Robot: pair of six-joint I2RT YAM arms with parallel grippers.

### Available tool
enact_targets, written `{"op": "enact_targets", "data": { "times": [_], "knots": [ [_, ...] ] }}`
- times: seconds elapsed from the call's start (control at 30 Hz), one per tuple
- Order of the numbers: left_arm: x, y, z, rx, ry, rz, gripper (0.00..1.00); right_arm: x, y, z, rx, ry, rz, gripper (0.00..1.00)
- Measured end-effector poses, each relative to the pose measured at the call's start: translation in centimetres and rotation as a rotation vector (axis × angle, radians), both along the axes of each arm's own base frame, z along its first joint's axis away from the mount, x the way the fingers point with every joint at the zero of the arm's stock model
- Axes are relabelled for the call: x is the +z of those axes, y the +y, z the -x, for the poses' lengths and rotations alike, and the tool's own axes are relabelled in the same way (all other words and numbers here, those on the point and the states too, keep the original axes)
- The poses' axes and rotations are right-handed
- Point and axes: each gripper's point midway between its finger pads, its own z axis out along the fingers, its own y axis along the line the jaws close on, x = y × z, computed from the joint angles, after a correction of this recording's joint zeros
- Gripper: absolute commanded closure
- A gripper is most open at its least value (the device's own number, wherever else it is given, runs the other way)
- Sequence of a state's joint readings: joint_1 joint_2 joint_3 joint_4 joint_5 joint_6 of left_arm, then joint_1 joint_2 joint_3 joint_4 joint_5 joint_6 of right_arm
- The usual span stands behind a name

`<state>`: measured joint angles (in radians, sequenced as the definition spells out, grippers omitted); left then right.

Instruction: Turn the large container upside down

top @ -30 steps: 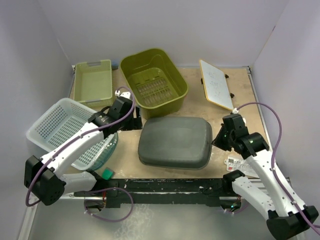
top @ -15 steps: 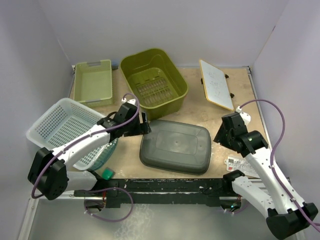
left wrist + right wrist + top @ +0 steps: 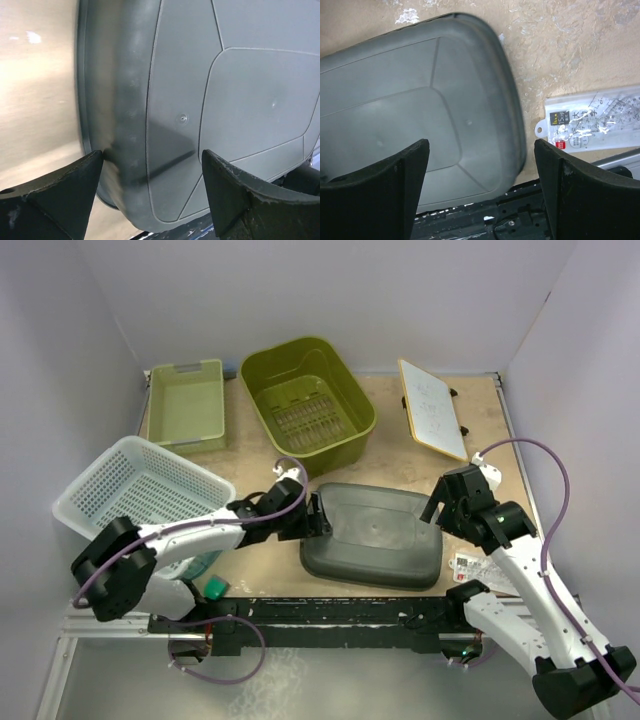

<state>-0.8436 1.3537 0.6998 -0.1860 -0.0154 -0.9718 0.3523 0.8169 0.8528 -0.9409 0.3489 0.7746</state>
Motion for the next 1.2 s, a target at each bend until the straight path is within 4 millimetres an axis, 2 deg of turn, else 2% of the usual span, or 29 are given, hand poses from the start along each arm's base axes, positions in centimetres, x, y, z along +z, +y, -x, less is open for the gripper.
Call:
{"op": "enact_targets", "data": {
  "times": [0.13,0.23,0.37,0.63,0.77,0.93,1.1,1.2],
  "knots": [
    [-0.5,-3.1,0.3,-0.025,-0.001,0.031,0.24,0.1,0.0,0.0,0.0,-0.006,-0.002,0.13],
    [-0.2,-5.3,-0.7,-0.02,-0.017,0.066,0.24,0.5,0.0,0.1,0.001,-0.016,-0.006,0.13],
    [1.0,-8.2,-2.1,-0.028,-0.065,0.122,0.24,2.0,0.1,-0.3,0.0,-0.059,-0.021,0.12],
    [1.7,-12.6,-2.8,-0.065,-0.094,0.18,0.24,2.6,0.0,-0.1,0.0,-0.08,-0.028,0.12],
    [1.9,-14.5,-3.7,-0.096,-0.123,0.168,0.24,2.5,0.0,-0.1,0.0,-0.074,-0.025,0.12],
    [3.7,-15.0,-4.8,-0.115,-0.186,0.145,0.24,2.8,-0.8,0.3,-0.021,-0.07,0.006,0.12],
    [4.7,-14.0,-4.6,-0.121,-0.208,0.114,0.24,2.1,-2.1,1.0,-0.111,-0.028,0.053,0.12],
    [4.6,-13.2,-4.0,-0.124,-0.203,0.11,0.24,1.0,-2.2,1.5,-0.171,0.036,0.054,0.11]
  ]
}}
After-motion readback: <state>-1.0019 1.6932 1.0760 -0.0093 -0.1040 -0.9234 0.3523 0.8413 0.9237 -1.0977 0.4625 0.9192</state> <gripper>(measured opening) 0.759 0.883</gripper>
